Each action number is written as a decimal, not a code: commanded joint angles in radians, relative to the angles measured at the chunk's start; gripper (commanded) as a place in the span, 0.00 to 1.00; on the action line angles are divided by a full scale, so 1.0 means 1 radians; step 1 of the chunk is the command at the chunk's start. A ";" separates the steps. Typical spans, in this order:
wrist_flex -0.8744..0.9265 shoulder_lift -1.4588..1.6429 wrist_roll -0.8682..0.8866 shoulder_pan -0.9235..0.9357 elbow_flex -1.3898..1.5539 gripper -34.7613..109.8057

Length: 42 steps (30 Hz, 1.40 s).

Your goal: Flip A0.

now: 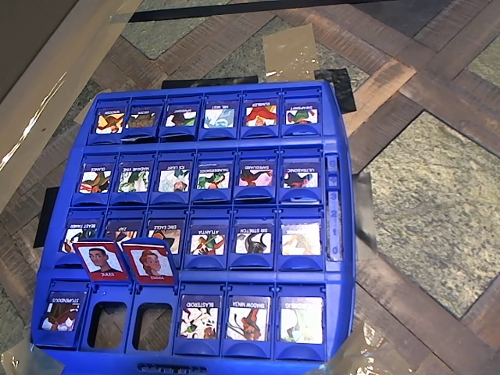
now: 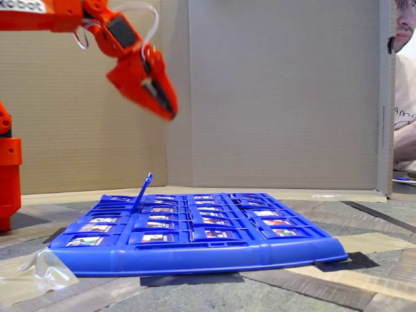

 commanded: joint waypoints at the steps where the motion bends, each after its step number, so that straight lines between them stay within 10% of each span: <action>1: -0.124 0.118 -0.014 0.057 0.044 0.24; 42: -2.591 1.015 0.213 0.353 1.063 0.24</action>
